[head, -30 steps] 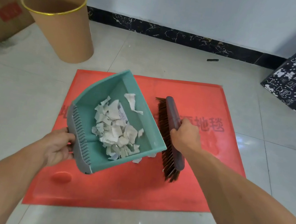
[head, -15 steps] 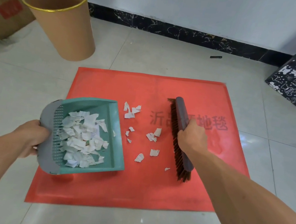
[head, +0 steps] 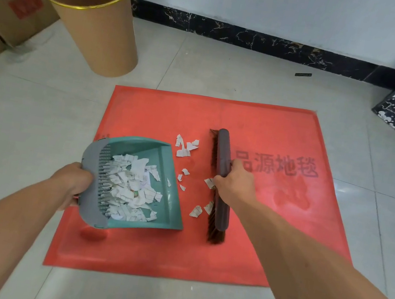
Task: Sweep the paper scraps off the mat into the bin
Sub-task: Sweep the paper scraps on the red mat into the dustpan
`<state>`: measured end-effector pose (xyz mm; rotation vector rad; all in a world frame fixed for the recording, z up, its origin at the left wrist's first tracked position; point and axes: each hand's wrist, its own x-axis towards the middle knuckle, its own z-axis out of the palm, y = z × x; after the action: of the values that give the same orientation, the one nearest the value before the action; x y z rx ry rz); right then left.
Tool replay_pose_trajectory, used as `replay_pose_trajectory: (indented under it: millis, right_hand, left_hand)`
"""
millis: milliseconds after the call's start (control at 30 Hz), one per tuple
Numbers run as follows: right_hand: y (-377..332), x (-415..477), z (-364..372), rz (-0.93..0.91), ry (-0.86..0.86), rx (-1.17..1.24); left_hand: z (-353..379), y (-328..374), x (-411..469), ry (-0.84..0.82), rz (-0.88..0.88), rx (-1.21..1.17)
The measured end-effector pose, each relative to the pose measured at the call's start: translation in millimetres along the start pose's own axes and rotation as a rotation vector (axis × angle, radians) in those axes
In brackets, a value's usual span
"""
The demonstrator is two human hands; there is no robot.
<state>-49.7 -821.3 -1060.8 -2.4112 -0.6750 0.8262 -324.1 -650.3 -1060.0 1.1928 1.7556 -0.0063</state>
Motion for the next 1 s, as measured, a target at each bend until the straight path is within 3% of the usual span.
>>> replay_pose_trajectory:
  millis: [400, 567, 1000]
  right_hand:
    - [-11.6, 0.2, 15.4, -0.056, -0.046, 0.000]
    - [-9.9, 1.3, 16.2, -0.079, -0.048, 0.011]
    - [-16.4, -5.1, 15.9, -0.185, -0.137, -0.047]
  left_hand:
    - [13.4, -13.2, 31.4, 0.029, 0.090, 0.070]
    - [17.7, -0.8, 5.7, 0.011, 0.172, 0.179]
    - [36.4, 4.9, -9.3, -0.017, 0.203, 0.102]
